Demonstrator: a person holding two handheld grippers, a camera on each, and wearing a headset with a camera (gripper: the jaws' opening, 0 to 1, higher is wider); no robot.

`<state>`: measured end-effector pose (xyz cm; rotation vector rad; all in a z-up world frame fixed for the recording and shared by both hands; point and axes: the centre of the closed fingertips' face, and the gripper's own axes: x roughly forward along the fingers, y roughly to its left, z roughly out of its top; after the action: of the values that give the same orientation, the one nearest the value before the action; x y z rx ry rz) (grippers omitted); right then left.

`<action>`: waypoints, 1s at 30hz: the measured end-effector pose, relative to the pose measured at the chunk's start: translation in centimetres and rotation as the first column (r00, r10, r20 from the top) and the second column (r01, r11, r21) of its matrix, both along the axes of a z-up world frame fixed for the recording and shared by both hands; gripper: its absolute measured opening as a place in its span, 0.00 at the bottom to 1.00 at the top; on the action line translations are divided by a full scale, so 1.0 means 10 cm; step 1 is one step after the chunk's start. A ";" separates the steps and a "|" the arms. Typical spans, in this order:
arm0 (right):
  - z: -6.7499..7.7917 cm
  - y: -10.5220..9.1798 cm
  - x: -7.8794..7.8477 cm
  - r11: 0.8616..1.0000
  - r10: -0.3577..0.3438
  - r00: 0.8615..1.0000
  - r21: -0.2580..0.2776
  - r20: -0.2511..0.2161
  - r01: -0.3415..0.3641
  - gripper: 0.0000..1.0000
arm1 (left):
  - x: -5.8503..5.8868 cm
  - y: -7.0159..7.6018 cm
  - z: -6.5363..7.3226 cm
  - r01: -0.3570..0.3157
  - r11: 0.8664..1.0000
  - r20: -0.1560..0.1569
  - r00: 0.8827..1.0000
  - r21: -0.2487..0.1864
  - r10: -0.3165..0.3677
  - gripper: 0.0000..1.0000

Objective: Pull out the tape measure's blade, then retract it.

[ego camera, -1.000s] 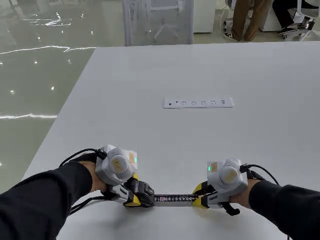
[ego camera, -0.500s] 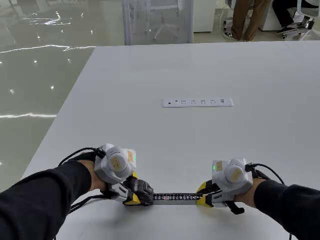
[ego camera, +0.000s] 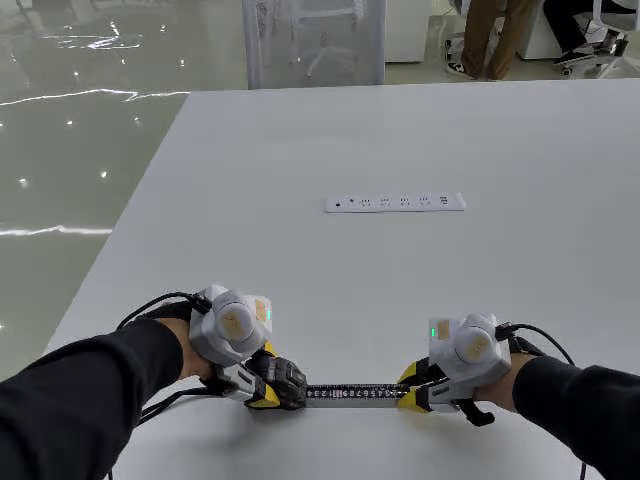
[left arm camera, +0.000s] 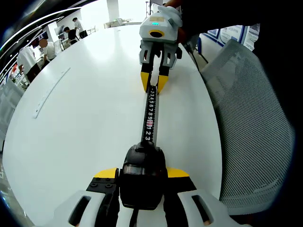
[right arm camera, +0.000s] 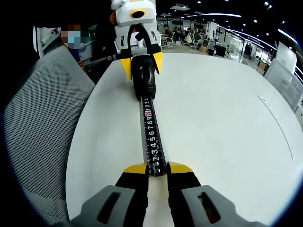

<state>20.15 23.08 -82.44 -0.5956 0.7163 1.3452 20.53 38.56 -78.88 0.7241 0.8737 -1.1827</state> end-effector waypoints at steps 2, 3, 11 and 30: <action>0.00 -0.01 0.00 1.000 -0.002 1.000 -0.001 -0.001 0.002 0.10 | 0.00 0.00 0.00 -0.001 1.000 -0.001 1.000 0.000 0.001 0.32; 0.00 -0.02 0.00 1.000 -0.004 1.000 -0.001 -0.002 0.004 0.10 | 0.00 0.00 0.00 0.000 1.000 -0.001 1.000 0.000 0.000 0.32; 0.00 -0.09 -0.01 1.000 -0.007 1.000 -0.008 -0.006 0.007 0.10 | 0.00 0.00 0.00 -0.004 1.000 -0.002 1.000 0.000 0.004 0.32; 0.02 -0.26 -0.02 1.000 -0.026 1.000 -0.017 -0.013 0.026 0.10 | 0.00 0.00 0.00 -0.001 1.000 0.006 1.000 0.002 0.001 0.32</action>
<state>19.99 20.46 -82.24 -0.5895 0.7440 1.3208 20.57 38.57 -78.92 0.7284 0.8708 -1.1785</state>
